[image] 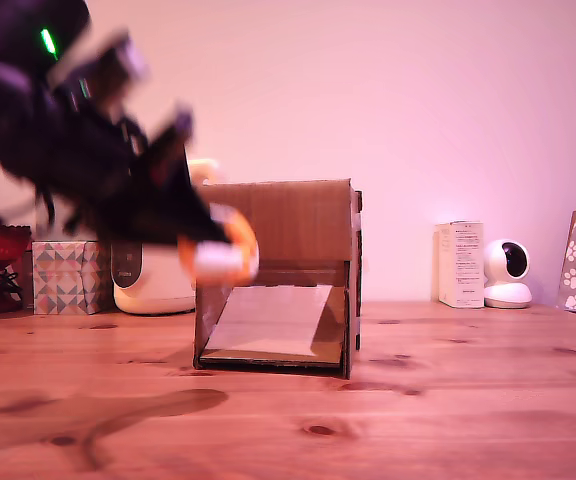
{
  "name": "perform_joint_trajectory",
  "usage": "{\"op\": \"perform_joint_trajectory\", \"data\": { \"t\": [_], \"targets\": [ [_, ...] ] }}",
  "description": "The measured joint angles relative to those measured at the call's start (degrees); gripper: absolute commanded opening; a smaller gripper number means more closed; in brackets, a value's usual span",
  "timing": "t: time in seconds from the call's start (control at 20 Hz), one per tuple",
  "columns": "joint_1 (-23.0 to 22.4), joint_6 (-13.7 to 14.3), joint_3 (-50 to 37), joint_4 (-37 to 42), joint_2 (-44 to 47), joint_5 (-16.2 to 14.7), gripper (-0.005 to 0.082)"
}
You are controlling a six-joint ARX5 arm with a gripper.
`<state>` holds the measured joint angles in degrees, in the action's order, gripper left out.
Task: Drop the footbag into the cardboard dice tower
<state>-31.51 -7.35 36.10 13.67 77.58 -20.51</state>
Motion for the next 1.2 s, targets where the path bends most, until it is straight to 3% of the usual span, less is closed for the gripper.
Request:
{"op": "perform_joint_trajectory", "data": {
  "t": [0.15,0.25,0.35,0.45,0.65,0.9,1.2],
  "targets": [
    [0.0,0.0,0.0,2.5,-6.3,0.0,0.0011],
    [0.0,0.1,0.0,8.5,-9.2,0.0,0.0011],
    [0.0,0.7,0.7,14.3,-9.8,0.1,0.0011],
    [0.0,2.2,3.5,14.5,-8.6,1.2,0.0011],
    [0.0,3.0,14.3,8.7,-3.0,1.5,0.0011],
    [0.0,3.8,31.2,-9.6,7.6,1.5,0.0011],
    [0.2,6.0,39.6,-17.7,17.2,1.5,0.0011]
  ]
}}
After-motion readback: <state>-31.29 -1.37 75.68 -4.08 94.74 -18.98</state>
